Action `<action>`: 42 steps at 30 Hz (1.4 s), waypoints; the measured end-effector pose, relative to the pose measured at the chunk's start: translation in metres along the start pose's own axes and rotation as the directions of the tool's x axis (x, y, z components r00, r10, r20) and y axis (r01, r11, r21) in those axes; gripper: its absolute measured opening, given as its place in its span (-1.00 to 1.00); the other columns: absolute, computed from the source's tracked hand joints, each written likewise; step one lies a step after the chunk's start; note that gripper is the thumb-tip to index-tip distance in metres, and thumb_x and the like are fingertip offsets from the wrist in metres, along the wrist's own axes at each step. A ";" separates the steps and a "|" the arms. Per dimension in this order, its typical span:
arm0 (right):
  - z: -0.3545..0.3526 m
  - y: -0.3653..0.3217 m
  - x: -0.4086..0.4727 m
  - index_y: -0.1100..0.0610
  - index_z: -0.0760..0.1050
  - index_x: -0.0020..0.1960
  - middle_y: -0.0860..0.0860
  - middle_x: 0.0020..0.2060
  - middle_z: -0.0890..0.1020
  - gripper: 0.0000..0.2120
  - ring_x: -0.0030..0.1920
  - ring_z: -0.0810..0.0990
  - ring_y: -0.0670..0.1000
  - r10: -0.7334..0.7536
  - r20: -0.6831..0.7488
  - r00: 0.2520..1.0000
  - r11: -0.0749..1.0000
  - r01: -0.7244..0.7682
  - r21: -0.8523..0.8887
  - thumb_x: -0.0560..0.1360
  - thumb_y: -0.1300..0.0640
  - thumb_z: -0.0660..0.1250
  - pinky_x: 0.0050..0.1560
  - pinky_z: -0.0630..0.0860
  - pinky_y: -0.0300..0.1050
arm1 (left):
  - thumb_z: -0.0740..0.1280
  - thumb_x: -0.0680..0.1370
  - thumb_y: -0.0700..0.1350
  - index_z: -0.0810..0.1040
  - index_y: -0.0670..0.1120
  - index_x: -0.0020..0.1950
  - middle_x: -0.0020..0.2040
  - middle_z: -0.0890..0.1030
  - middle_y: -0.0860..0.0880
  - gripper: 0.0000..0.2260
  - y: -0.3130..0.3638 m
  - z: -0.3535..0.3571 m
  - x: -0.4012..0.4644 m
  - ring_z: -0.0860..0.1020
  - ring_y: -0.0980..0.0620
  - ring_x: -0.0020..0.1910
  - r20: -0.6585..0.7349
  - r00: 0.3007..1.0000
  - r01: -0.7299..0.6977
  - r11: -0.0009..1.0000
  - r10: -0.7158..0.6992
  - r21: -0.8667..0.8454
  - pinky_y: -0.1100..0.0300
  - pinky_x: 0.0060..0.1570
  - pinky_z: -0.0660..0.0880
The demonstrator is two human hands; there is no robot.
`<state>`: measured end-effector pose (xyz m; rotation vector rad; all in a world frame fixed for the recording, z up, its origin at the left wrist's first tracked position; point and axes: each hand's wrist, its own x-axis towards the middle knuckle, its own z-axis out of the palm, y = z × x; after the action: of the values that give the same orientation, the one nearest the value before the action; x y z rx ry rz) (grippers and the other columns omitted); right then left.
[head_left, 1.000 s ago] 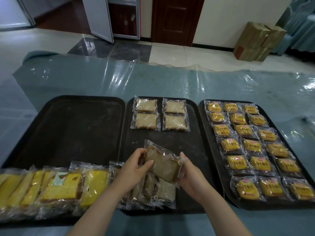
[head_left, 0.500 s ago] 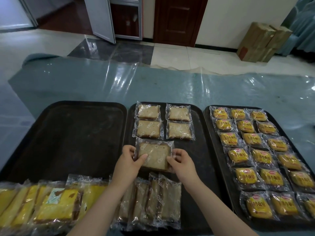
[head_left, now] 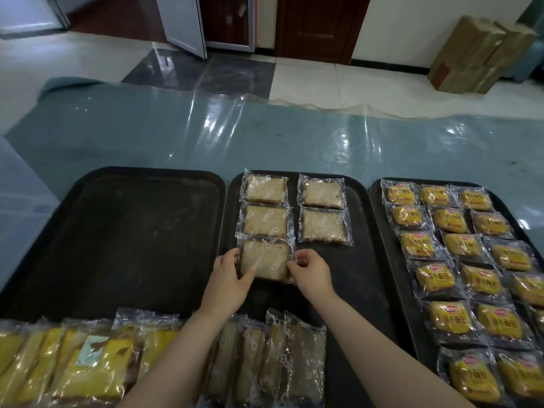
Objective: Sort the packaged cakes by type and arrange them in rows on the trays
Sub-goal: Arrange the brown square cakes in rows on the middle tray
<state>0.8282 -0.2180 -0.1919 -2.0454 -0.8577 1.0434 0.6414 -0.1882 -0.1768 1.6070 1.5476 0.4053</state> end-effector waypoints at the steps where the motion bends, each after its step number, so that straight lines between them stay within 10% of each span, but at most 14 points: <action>1: 0.002 0.001 0.002 0.10 0.51 0.15 -0.05 -0.13 0.59 -0.81 -0.26 0.59 -0.08 -0.001 0.000 1.000 1.000 0.001 -0.012 0.55 0.17 0.38 -0.33 0.47 -0.29 | 0.30 0.60 0.10 0.23 -0.05 0.55 0.42 0.32 -0.04 -0.43 -0.001 0.002 0.001 0.45 0.00 0.32 0.001 1.000 -0.004 1.000 0.004 0.003 0.11 0.29 0.42; 24: -0.002 0.012 -0.001 0.08 0.44 0.33 -0.03 0.16 0.53 -0.64 0.17 0.52 0.00 -0.184 -0.039 0.982 0.945 0.166 -0.281 0.56 0.05 0.36 0.22 0.51 0.03 | 0.22 0.64 0.08 0.09 -0.06 0.61 0.61 0.03 -0.04 -0.40 -0.001 0.007 -0.010 0.03 -0.08 0.57 0.085 0.996 -0.007 0.986 -0.007 0.164 0.03 0.51 0.10; 42: -0.022 0.042 -0.097 0.04 0.41 0.33 -0.06 0.21 0.50 -0.67 0.28 0.44 -0.04 -0.221 0.012 0.975 0.941 0.217 -0.259 0.58 0.10 0.33 0.30 0.44 -0.07 | 0.24 0.64 -0.01 0.26 -0.05 0.54 0.51 0.26 0.01 -0.53 0.002 0.010 -0.072 0.16 0.03 0.51 0.120 0.974 -0.207 0.967 0.191 0.148 0.08 0.51 0.15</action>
<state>0.8126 -0.3241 -0.1755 -2.1058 -1.2370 0.8240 0.6363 -0.2584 -0.1585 1.8870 1.3729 0.3057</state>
